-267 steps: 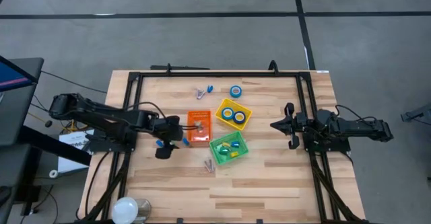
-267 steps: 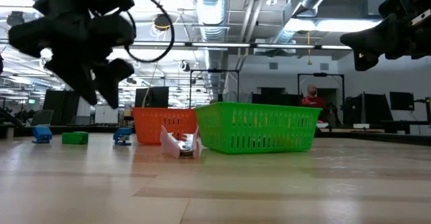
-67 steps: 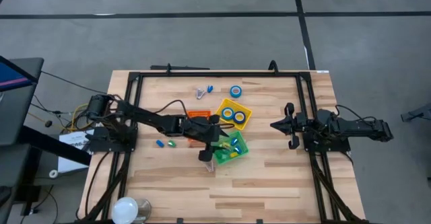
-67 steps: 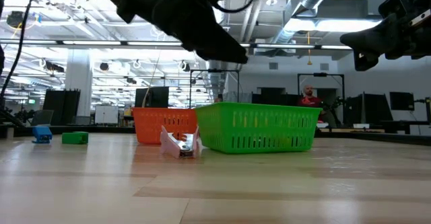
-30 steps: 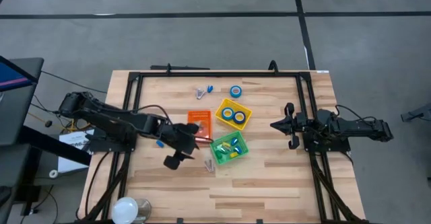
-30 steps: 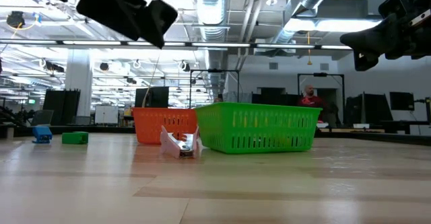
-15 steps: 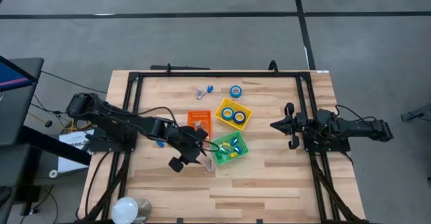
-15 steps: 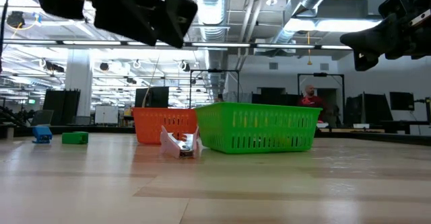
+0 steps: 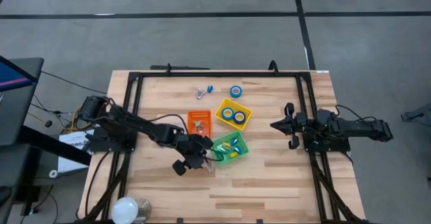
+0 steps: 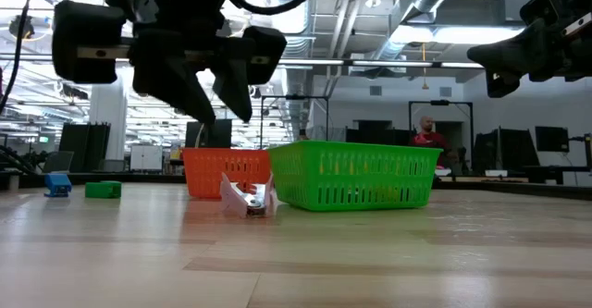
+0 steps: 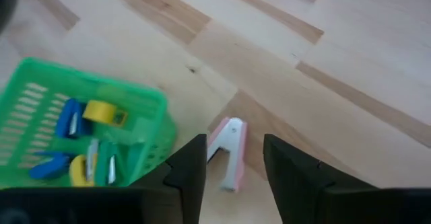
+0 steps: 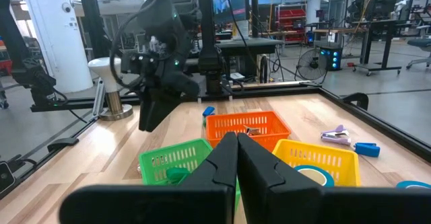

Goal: Pick and place Stapler, Stapler remover, tape
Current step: Put the pink stapler remover into the orange bin

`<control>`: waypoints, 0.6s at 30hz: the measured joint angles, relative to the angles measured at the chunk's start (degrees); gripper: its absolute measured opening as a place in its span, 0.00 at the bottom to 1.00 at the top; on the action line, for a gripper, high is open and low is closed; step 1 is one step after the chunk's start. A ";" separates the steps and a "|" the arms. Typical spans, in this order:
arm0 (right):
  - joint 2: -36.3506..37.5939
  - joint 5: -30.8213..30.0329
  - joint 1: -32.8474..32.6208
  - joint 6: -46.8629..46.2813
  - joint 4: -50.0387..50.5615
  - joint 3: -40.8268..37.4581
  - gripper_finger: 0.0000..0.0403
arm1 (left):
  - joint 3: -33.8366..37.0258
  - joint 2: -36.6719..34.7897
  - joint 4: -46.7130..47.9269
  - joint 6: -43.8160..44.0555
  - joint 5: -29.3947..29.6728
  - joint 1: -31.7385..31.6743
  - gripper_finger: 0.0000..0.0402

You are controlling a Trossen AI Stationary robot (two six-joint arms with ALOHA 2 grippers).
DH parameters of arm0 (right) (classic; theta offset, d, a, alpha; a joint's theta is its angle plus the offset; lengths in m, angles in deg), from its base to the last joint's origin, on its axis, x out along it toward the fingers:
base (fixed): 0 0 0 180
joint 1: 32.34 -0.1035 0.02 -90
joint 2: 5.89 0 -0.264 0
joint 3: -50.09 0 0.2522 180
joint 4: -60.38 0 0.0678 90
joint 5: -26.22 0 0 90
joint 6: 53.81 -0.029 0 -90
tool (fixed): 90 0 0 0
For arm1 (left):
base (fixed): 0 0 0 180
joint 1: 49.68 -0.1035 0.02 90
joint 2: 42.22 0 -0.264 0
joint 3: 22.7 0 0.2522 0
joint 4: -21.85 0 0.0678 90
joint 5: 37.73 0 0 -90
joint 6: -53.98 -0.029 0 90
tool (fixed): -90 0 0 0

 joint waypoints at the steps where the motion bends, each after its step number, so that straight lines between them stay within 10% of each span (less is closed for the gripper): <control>1: -0.02 0.00 0.00 0.00 0.00 -0.01 0.00 | 0.00 0.50 -0.44 0.00 0.00 0.35 0.34; 18: -0.01 0.00 0.00 0.00 0.00 0.01 0.00 | 0.00 7.42 -2.39 -0.01 0.01 0.58 0.27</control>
